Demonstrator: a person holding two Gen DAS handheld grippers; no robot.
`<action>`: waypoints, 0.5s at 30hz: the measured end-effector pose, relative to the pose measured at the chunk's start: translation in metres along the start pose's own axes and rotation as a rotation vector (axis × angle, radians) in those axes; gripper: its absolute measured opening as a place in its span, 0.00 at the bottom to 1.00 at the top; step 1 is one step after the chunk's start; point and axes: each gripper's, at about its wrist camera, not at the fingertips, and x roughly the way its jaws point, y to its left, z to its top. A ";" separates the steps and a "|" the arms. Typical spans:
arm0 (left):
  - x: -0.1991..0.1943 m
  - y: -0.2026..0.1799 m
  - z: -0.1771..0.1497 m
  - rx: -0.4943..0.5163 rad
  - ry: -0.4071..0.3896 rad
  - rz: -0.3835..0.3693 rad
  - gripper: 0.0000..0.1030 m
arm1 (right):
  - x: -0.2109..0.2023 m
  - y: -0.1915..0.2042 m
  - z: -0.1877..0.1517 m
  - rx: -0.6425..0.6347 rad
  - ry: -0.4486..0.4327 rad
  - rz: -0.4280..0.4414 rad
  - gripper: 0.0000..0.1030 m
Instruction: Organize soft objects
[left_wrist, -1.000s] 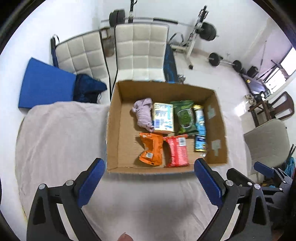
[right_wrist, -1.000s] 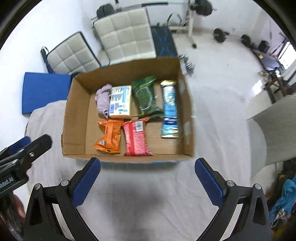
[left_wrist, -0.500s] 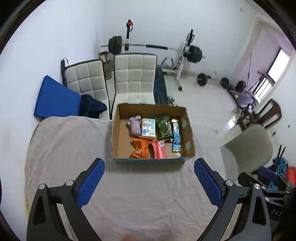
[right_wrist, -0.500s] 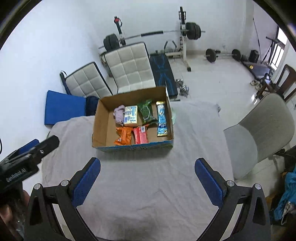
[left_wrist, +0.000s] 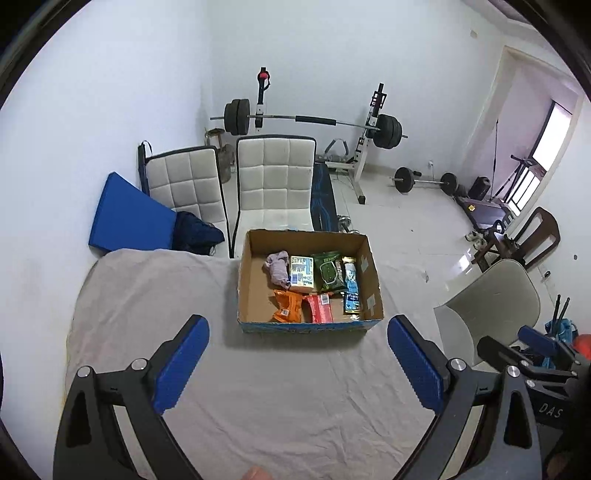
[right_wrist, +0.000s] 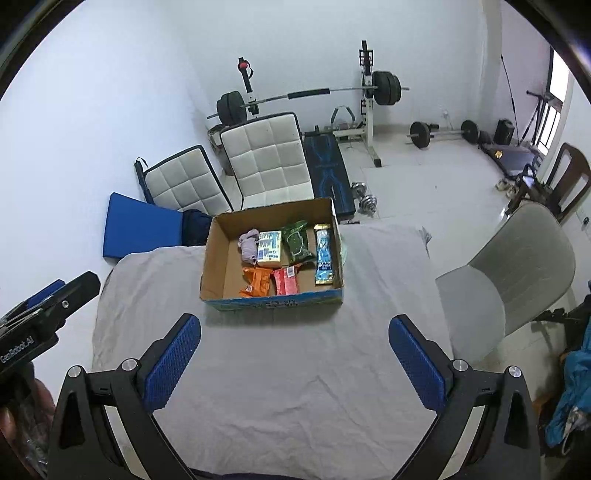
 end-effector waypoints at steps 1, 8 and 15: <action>0.001 0.000 -0.001 0.003 -0.004 0.008 0.96 | -0.001 0.001 0.001 -0.004 -0.011 -0.006 1.00; 0.007 -0.005 0.000 0.015 -0.038 0.051 1.00 | 0.007 0.007 0.009 -0.023 -0.041 -0.047 1.00; 0.012 -0.003 -0.001 0.016 -0.033 0.054 1.00 | 0.011 0.011 0.016 -0.043 -0.077 -0.076 1.00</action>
